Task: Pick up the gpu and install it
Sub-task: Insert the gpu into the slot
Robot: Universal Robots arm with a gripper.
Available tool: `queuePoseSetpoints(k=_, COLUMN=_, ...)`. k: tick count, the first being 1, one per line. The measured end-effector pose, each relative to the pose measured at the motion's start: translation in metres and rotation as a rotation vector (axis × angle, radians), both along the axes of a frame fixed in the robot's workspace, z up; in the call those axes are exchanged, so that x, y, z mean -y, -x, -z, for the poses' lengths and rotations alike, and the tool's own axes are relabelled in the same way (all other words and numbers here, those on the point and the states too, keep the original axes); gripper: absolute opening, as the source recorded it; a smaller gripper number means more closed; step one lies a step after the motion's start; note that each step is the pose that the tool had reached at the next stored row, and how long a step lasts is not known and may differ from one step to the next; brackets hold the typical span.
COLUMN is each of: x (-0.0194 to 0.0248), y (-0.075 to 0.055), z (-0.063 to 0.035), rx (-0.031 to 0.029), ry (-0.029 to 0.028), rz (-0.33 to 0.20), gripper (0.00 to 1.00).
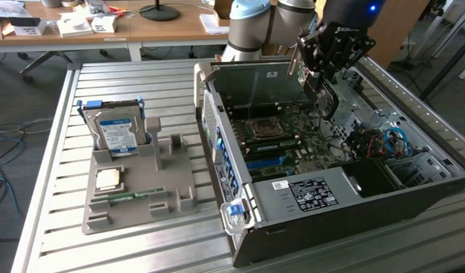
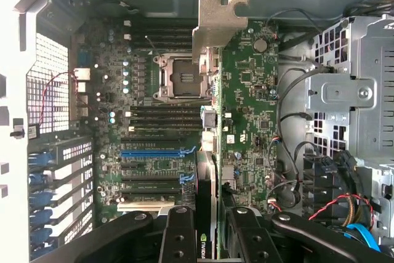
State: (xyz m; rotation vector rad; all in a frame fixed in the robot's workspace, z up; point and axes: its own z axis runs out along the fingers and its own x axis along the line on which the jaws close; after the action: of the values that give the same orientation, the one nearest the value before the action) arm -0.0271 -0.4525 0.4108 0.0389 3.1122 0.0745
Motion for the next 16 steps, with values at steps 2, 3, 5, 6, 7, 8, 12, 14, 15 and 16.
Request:
queuePoseSetpoints(k=2, x=0.0, y=0.0, z=0.0, rx=0.0, ry=0.0, rz=-0.012, gripper=0.26)
queuePoseSetpoints(k=3, x=0.0, y=0.0, z=0.0001, rx=0.0, ry=-0.0001, rz=-0.024, gripper=0.26)
queuePoseSetpoints(k=5, x=0.0, y=0.0, z=0.0001, rx=0.0, ry=-0.0001, rz=-0.05, gripper=0.26)
queuePoseSetpoints(k=6, x=0.0, y=0.0, z=0.0, rx=0.0, ry=0.0001, rz=-0.064, gripper=0.26)
queuePoseSetpoints(k=7, x=0.0, y=0.0, z=0.0, rx=0.0, ry=0.0002, rz=-0.081, gripper=0.26)
queuePoseSetpoints(k=8, x=0.0, y=0.0, z=0.0001, rx=0.0, ry=0.0003, rz=-0.098, gripper=0.26)
queuePoseSetpoints(k=12, x=0.0, y=0.0, z=0.0002, rx=0.0, ry=0.0004, rz=-0.17, gripper=0.26)
queuePoseSetpoints(k=14, x=0.0, y=0.0, z=0.0003, rx=-0.0001, ry=0.0005, rz=-0.207, gripper=0.26)
queuePoseSetpoints(k=15, x=0.0, y=0.0, z=0.0003, rx=-0.0001, ry=0.0005, rz=-0.225, gripper=0.26)
queuePoseSetpoints(k=16, x=0.0, y=0.0, z=0.0004, rx=-0.0001, ry=0.0005, rz=-0.243, gripper=0.26)
